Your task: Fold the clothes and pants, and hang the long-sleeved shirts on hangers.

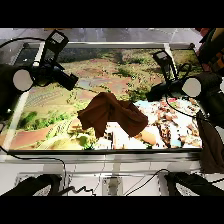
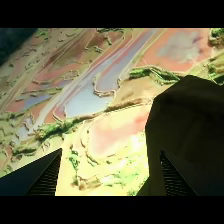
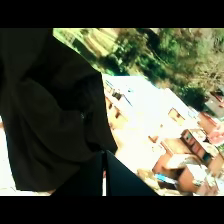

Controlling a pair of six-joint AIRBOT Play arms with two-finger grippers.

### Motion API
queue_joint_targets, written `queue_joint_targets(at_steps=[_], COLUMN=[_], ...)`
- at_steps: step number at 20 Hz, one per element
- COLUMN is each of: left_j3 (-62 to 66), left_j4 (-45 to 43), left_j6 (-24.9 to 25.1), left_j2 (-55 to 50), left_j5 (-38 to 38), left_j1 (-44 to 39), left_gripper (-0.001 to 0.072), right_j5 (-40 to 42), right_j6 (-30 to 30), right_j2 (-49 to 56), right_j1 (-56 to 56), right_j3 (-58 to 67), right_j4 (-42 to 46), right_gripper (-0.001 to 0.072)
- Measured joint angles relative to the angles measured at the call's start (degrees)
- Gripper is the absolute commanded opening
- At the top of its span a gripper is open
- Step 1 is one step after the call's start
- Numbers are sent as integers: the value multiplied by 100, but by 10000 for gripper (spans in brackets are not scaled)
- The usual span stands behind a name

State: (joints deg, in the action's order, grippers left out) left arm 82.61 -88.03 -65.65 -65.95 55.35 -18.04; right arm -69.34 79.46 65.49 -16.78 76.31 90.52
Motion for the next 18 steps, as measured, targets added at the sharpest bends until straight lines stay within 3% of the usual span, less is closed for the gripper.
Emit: queue_joint_targets(at_steps=[5, 9, 10, 11, 12, 13, 18], left_j3=[0, 0, 0, 0, 0, 0, 0], left_j4=[0, 0, 0, 0, 0, 0, 0], left_j6=[0, -2, 0, 0, -2, 0, 0], left_j2=[0, 0, 0, 0, 0, 0, 0], left_j5=[0, -2, 0, -2, 0, 0, 0], left_j1=[0, 0, 0, 0, 0, 0, 0], left_gripper=[691, 691, 690, 690, 691, 691, 690], right_j5=[-444, -538, -470, -304, -83, 236, 1246], right_j6=[-848, -2039, -2245, -2371, -2393, -2321, -1851], right_j2=[0, 0, -2, 0, -2, 2, 387], right_j1=[1071, 2258, 2481, 2669, 2800, 2898, 3091], right_j3=[-824, -2006, -2315, -2647, -2944, -3246, -4113], right_j4=[-55, -1665, -2052, -2402, -2636, -2844, -3941], right_gripper=[11, 14, 39, 202, 430, 476, 449])
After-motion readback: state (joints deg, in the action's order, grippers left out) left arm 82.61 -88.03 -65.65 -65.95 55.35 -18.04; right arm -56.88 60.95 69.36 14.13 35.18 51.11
